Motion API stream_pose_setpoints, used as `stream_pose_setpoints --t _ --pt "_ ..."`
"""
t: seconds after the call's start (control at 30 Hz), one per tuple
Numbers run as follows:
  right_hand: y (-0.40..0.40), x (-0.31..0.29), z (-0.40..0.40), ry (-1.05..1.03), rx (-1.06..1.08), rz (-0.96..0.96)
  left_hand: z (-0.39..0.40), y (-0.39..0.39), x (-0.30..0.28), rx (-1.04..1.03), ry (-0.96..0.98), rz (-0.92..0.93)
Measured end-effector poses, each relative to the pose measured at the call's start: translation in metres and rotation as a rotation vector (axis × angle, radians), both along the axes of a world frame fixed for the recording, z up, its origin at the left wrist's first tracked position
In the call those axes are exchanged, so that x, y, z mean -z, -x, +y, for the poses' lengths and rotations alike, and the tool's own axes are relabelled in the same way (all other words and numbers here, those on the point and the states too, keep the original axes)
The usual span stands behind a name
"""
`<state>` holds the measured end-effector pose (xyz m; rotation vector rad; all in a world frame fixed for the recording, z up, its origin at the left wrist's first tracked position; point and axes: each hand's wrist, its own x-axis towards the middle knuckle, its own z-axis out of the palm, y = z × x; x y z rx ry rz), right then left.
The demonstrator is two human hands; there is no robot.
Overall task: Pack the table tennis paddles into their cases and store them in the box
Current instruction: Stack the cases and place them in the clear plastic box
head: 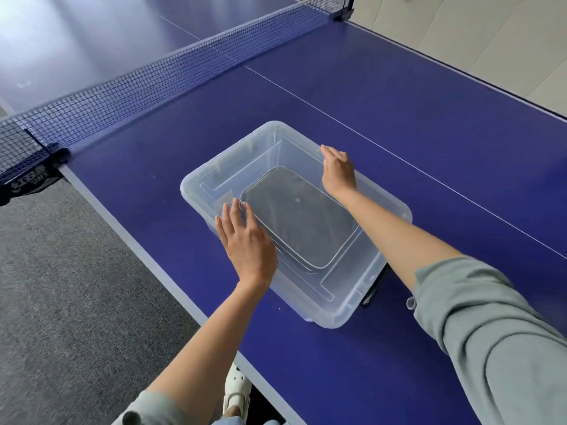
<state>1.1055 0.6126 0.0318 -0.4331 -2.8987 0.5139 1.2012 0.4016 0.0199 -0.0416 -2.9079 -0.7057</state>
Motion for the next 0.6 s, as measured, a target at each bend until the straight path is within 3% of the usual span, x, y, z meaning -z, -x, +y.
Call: stream_pose_setpoints --t 0.1,0.2,0.37,0.6 --pt "-0.016 0.000 -0.021 0.034 0.066 0.074 -0.007 0.008 -0.003 0.054 0.037 -0.014" --pt "-0.032 0.001 -0.051 0.070 0.177 -0.027 -0.014 0.032 -0.008 0.149 0.064 -0.022" --pt "-0.038 0.009 -0.100 0.101 0.327 -0.181 -0.007 0.097 -0.016 0.424 0.082 0.036" --pt "-0.037 0.017 -0.120 -0.024 0.446 -0.125 -0.008 0.155 -0.017 0.834 0.117 -0.021"
